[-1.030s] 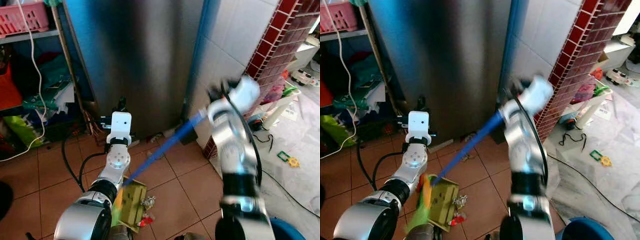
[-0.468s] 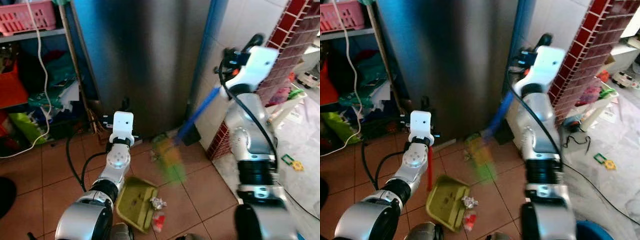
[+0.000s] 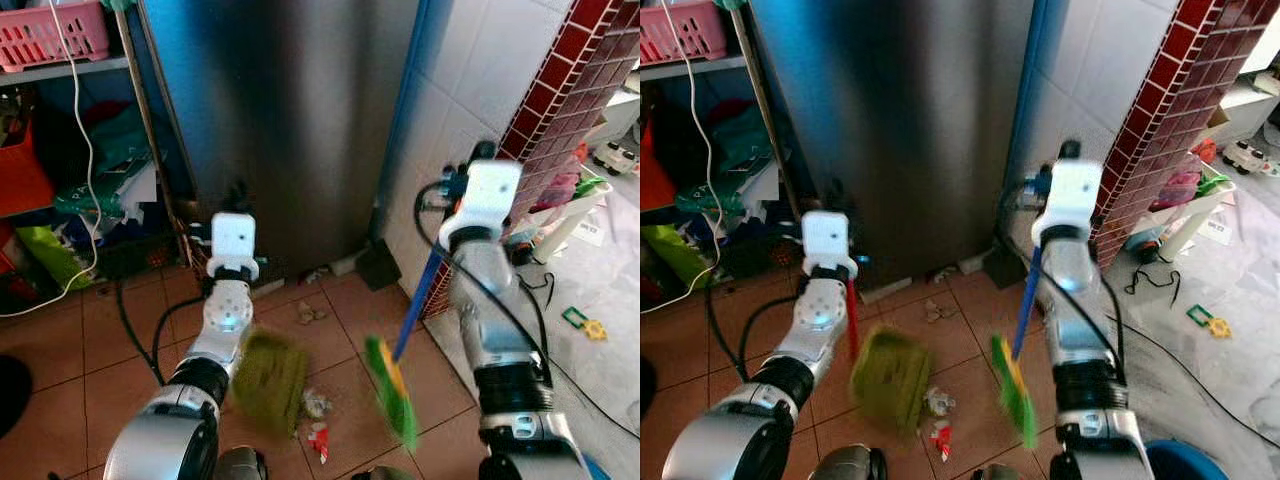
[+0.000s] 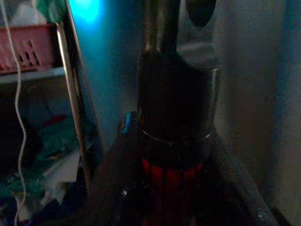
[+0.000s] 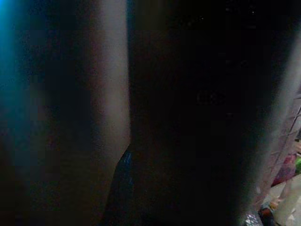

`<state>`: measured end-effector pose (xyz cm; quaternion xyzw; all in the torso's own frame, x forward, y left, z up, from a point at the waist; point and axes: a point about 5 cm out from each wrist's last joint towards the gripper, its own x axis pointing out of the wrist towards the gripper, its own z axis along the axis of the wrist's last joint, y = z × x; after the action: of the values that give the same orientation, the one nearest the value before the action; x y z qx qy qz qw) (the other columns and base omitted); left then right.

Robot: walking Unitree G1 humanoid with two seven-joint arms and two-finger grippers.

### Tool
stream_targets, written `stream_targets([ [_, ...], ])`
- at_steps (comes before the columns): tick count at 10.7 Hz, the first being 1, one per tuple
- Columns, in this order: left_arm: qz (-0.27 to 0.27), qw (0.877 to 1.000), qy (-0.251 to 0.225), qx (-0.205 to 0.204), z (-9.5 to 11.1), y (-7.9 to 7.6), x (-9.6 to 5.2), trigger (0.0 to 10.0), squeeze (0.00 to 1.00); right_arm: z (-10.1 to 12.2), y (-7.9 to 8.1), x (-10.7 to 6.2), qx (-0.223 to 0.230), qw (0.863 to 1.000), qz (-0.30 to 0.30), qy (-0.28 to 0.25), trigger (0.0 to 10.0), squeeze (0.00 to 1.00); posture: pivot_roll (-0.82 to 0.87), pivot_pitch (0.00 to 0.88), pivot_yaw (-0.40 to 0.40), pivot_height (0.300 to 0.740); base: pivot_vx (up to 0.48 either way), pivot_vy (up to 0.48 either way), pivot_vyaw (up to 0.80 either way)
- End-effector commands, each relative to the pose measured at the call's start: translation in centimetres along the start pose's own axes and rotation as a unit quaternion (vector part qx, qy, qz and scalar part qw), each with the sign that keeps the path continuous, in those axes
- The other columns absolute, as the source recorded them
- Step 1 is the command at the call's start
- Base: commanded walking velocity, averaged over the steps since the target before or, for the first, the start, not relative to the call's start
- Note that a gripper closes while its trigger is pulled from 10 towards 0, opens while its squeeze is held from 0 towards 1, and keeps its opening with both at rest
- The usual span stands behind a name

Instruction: Sweep floor

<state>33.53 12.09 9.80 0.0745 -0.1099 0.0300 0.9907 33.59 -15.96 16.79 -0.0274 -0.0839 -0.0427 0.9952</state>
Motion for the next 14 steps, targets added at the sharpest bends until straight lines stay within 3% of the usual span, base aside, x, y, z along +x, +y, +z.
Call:
stream_targets([
  [1, -0.004, 1.000, -0.025, 0.010, 0.8, 0.1, 0.2, 10.0, 0.00, 1.5, 0.3, 0.3, -0.010, 0.999, -0.003, -0.035, 10.0, 0.00, -0.10, 0.000, -0.003, 0.740, 0.000, 0.000, 0.00],
  [3, -0.018, 0.999, 0.048, 0.013, -1.3, -0.5, -0.6, 10.0, 0.00, 0.7, 0.4, 0.2, -0.026, 1.000, -0.013, -0.007, 10.0, 0.00, -0.11, 0.003, -0.011, 0.740, 0.000, 0.000, 0.00],
  [5, -0.052, 0.996, 0.078, -0.003, -1.9, -1.5, -0.9, 10.0, 0.00, 0.1, -0.3, -0.1, -0.049, 0.998, -0.029, 0.012, 10.0, 0.00, -0.12, 0.008, -0.009, 0.740, 0.000, 0.000, 0.00],
  [7, -0.073, 0.995, 0.070, 0.006, -1.5, -2.2, -0.7, 10.0, 0.00, -0.4, -0.7, -0.4, -0.052, 0.998, -0.038, 0.028, 10.0, 0.00, -0.13, 0.012, -0.006, 0.740, 0.000, 0.000, 0.00],
  [10, -0.040, 0.995, 0.082, 0.041, -1.9, -1.7, -0.7, 10.0, 0.00, -1.3, -0.3, -0.8, -0.033, 0.997, -0.037, 0.066, 10.0, 0.00, -0.13, 0.014, -0.011, 0.740, 0.000, 0.000, 0.00],
  [12, -0.014, 0.994, 0.099, 0.045, -2.5, -1.3, -0.9, 10.0, 0.00, -2.6, 0.3, -1.0, 0.029, 0.992, -0.042, 0.116, 10.0, 0.00, -0.12, 0.011, -0.009, 0.740, 0.000, 0.000, 0.00],
  [14, -0.014, 0.994, 0.100, 0.052, -2.5, -1.4, -0.8, 10.0, 0.00, -2.5, 1.2, -0.9, 0.183, 0.970, -0.059, 0.151, 10.0, 0.00, -0.13, 0.007, -0.004, 0.740, 0.000, 0.000, 0.00],
])
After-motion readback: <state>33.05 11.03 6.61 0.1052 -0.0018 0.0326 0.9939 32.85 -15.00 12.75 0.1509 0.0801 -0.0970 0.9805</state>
